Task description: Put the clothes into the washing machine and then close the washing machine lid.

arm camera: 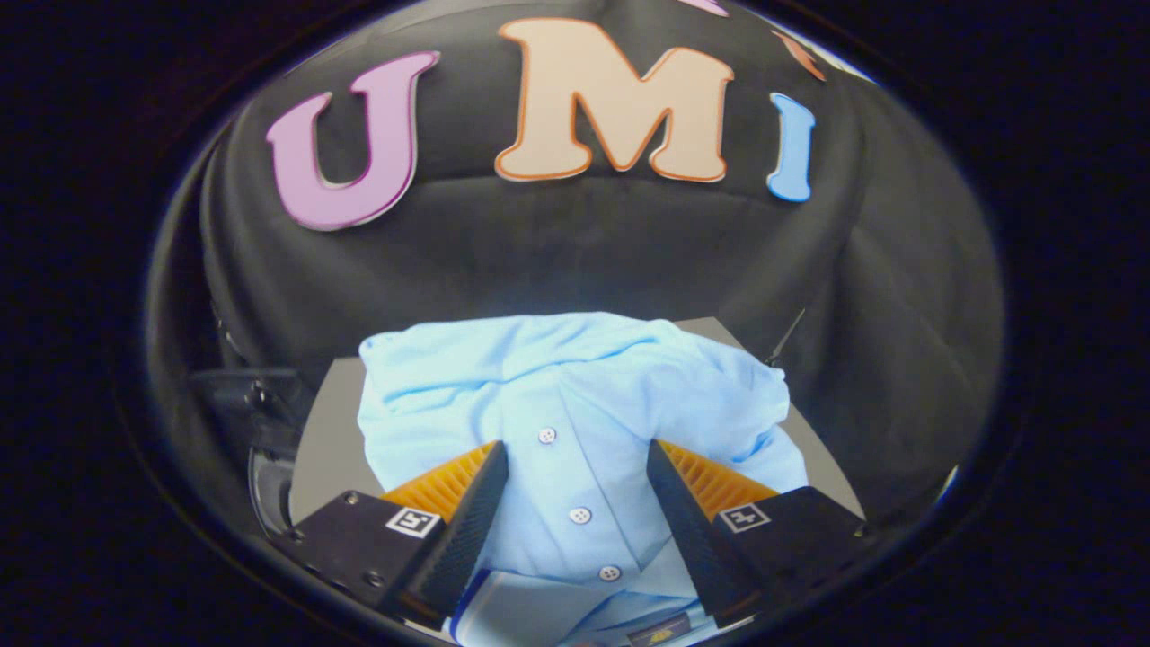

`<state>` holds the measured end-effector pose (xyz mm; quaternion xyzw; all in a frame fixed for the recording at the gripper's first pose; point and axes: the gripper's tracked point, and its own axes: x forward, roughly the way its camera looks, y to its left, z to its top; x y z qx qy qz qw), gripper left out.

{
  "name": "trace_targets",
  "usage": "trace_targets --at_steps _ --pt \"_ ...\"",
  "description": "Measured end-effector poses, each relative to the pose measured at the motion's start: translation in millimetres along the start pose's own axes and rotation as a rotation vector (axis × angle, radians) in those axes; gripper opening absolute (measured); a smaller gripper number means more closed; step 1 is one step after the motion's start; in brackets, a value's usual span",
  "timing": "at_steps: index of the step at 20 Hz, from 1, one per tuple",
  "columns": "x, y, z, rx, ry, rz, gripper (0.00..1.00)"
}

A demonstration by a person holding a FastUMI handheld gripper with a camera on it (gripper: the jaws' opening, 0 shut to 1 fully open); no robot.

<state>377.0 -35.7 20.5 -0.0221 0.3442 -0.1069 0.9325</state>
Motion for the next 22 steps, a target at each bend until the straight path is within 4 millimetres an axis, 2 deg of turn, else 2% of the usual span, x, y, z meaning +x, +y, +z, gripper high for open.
trace_targets --at_steps 3,8,9,13,16,18,20,22 --pt "6 3 0 -0.038 -0.018 0.022 0.87" --pt "3 0 0 0.046 -0.050 0.015 0.30" --pt "2 0 -1 0.040 -0.048 0.011 0.21" --pt "-1 2 -3 0.016 -0.053 0.009 0.12" --pt "-2 0 1 0.031 -0.086 0.017 0.10" --pt "-7 7 0 0.011 -0.098 0.037 0.05" --pt "-8 3 13 0.002 -0.168 0.045 0.04" --pt "-9 8 23 0.030 -0.244 0.075 0.03"
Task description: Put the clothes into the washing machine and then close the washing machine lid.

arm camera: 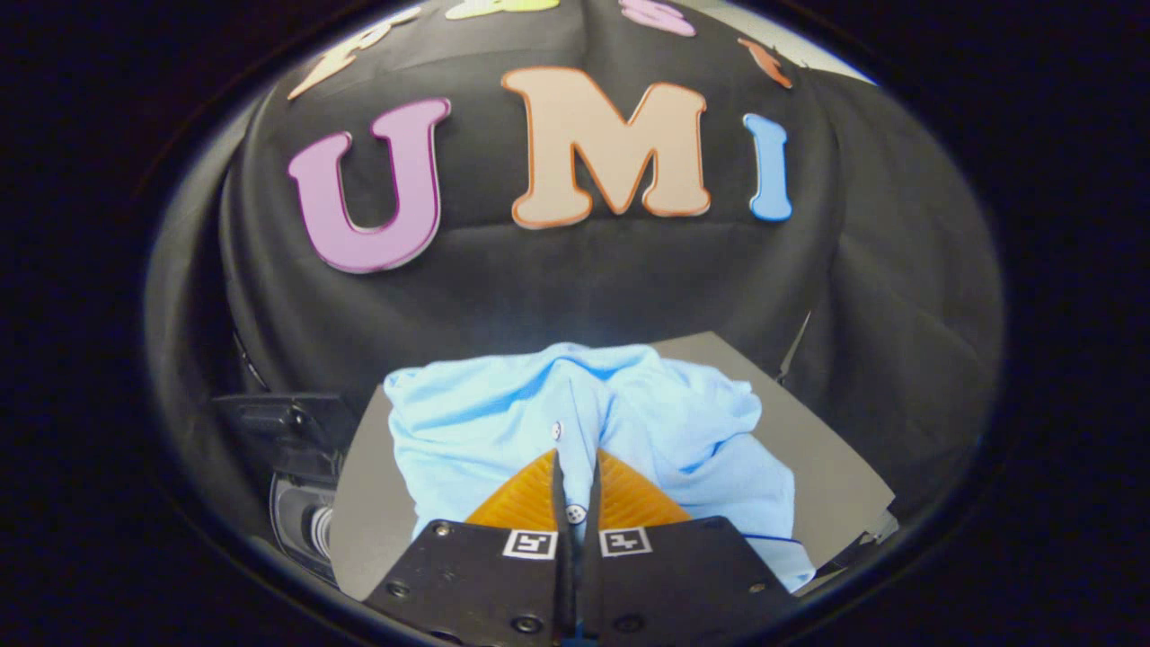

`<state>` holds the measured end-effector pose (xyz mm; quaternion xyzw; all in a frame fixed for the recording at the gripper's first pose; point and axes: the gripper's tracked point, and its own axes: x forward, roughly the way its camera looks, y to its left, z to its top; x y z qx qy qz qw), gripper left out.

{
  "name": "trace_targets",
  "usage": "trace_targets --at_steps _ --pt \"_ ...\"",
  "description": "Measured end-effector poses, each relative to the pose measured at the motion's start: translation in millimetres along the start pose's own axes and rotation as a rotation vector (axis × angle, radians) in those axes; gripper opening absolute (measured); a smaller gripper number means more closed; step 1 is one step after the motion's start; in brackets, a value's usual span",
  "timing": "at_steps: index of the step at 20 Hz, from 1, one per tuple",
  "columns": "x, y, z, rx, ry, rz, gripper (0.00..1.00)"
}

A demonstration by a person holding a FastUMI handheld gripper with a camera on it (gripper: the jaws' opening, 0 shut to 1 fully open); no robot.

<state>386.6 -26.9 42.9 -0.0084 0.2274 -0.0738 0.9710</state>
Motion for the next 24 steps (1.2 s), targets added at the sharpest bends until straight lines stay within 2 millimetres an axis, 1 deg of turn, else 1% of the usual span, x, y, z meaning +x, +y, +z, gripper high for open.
trace_targets --at_steps 2,3,4,5,6,7,8,11,13,19,21,24 --pt "-3 2 3 0.019 -0.012 0.030 0.02" --pt "-4 2 10 0.013 -0.039 0.038 0.02" --pt "-6 3 13 0.004 -0.039 0.043 0.02" --pt "-15 12 21 0.009 -0.061 0.056 0.02" --pt "-22 22 24 0.018 -0.063 0.073 0.02" --pt "-35 38 29 0.027 -0.082 0.093 0.02" --pt "-42 49 30 0.027 -0.087 0.106 0.02" --pt "-56 82 35 0.034 -0.107 0.163 0.02" --pt "-66 110 36 0.051 -0.113 0.217 0.02" --pt "-77 191 21 -0.025 -0.101 0.327 0.02" --pt "-78 214 14 -0.032 -0.097 0.360 0.02" --pt "-73 247 -1 -0.050 -0.082 0.404 0.02"
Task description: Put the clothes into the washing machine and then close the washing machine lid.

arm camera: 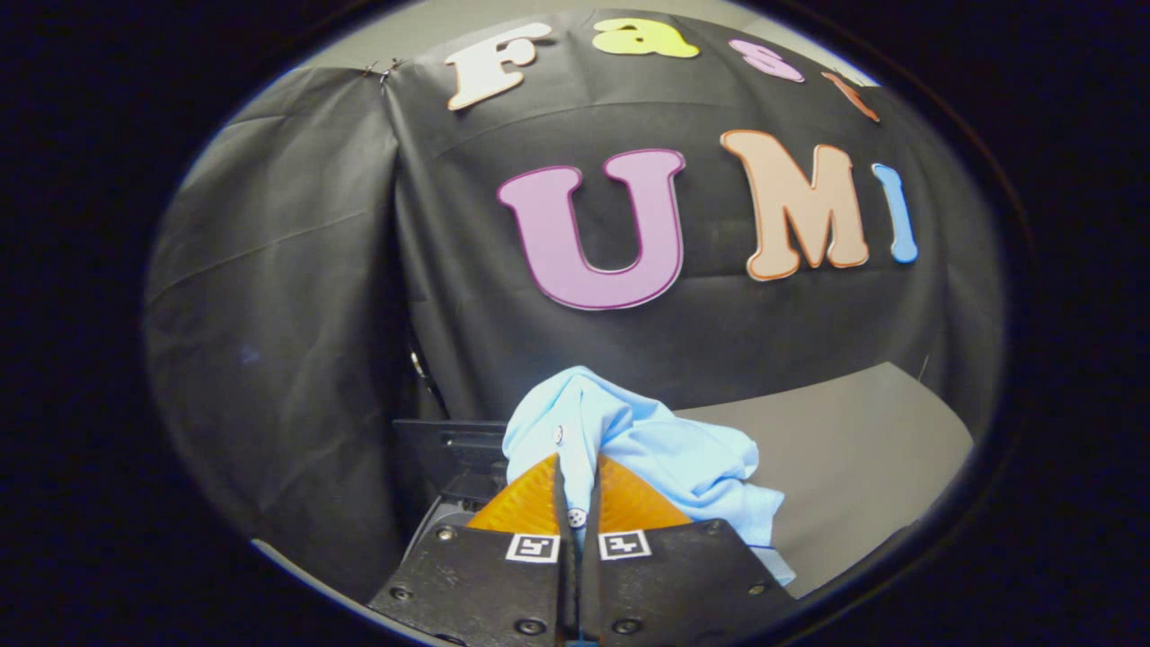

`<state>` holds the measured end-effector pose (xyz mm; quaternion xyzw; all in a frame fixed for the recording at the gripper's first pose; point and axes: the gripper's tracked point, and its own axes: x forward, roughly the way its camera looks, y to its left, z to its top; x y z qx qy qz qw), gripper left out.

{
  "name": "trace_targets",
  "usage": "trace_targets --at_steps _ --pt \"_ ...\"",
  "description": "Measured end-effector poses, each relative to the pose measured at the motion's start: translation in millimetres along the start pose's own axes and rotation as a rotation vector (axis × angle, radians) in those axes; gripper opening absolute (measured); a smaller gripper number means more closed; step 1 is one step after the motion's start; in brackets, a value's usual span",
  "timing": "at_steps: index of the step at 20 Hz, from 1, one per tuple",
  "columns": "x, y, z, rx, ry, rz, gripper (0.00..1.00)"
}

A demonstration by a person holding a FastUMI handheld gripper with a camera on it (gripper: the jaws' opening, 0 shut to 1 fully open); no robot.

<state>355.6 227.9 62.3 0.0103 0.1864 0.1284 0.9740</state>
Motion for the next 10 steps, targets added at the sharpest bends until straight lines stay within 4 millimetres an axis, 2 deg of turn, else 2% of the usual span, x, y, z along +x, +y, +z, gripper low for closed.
trace_targets --at_steps 4,6,10 --pt "24 32 -29 -0.023 0.042 0.043 0.02" --pt "41 38 -47 -0.020 0.064 0.051 0.02" --pt "75 58 -94 -0.027 0.124 0.063 0.02"
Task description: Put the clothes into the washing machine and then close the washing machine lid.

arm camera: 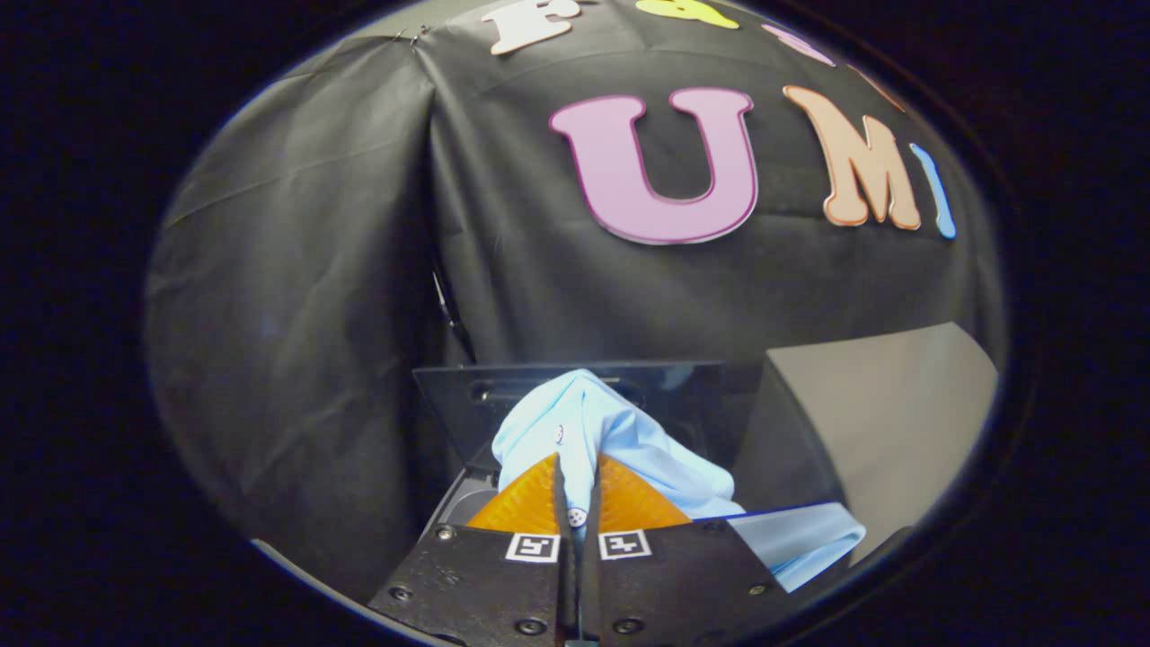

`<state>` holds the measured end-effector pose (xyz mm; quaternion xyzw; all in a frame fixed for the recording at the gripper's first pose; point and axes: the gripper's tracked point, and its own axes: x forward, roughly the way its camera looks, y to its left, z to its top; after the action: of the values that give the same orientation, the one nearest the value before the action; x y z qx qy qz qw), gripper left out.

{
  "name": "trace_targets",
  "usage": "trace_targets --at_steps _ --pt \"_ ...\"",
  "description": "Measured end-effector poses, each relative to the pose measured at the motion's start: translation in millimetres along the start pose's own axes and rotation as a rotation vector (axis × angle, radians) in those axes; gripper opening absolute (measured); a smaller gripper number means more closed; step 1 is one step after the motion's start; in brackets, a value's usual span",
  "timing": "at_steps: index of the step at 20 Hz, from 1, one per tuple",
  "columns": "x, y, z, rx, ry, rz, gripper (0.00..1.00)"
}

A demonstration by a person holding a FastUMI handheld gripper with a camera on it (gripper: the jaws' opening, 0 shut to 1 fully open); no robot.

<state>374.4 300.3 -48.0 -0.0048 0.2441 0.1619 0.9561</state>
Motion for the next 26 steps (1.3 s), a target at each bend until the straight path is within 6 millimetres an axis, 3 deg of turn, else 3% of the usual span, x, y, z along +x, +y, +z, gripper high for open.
trace_targets --at_steps 6,12,14,19,26 --pt "66 22 -93 -0.004 0.144 0.037 0.02" --pt "96 14 -170 0.007 0.299 -0.006 0.02" --pt "100 11 -186 0.000 0.351 -0.030 0.02" --pt "106 10 -196 -0.001 0.433 -0.049 0.02" --pt "113 5 -224 -0.013 0.540 -0.082 0.07"
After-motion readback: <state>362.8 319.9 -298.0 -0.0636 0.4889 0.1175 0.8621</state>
